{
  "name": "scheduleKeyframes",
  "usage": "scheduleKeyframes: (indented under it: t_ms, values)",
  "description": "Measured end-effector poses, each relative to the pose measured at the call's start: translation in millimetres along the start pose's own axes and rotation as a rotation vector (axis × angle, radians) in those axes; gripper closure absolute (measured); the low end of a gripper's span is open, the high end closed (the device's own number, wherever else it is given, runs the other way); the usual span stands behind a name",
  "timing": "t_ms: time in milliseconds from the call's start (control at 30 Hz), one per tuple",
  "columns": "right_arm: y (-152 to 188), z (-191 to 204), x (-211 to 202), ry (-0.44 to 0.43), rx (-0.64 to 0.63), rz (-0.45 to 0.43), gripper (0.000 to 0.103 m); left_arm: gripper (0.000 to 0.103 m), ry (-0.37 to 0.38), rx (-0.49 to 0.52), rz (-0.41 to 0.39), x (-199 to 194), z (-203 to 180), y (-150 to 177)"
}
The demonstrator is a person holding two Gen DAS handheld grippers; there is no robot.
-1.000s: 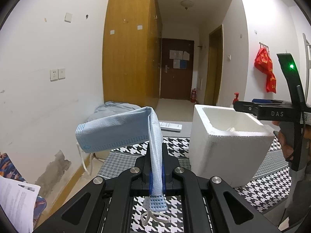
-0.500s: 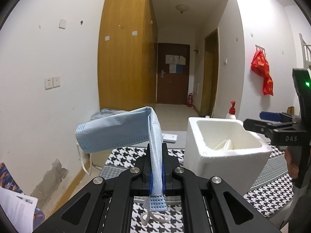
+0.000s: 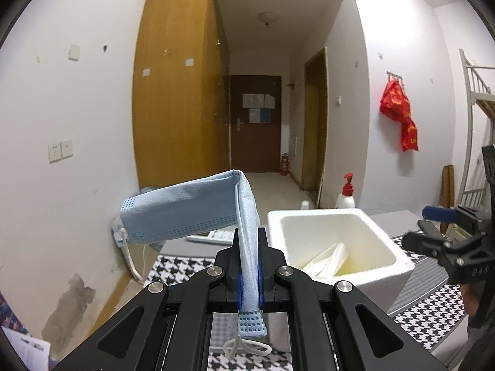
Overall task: Organize soft objects
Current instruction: 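Lower the blue mask into the foam box and open the left gripper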
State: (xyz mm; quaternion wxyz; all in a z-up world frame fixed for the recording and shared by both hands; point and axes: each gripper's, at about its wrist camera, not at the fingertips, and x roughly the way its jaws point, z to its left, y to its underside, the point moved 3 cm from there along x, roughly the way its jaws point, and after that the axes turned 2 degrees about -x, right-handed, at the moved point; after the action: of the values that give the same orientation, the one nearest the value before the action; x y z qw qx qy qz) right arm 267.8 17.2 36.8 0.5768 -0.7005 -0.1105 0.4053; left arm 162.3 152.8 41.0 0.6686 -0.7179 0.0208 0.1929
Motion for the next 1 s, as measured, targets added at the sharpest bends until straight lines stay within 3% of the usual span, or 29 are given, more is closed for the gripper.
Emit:
scheduleKeyframes:
  t_ms: [367, 1000]
  values:
    - [25, -25, -26, 0.052, 0.048, -0.004, 0.000, 0.096, 0.099, 0.041, -0.007, 20, -38, -16]
    - [64, -56, -64, 0.180, 0.102, 0.017, 0.000, 0.096, 0.199, 0.105, 0.027, 56, -88, -23]
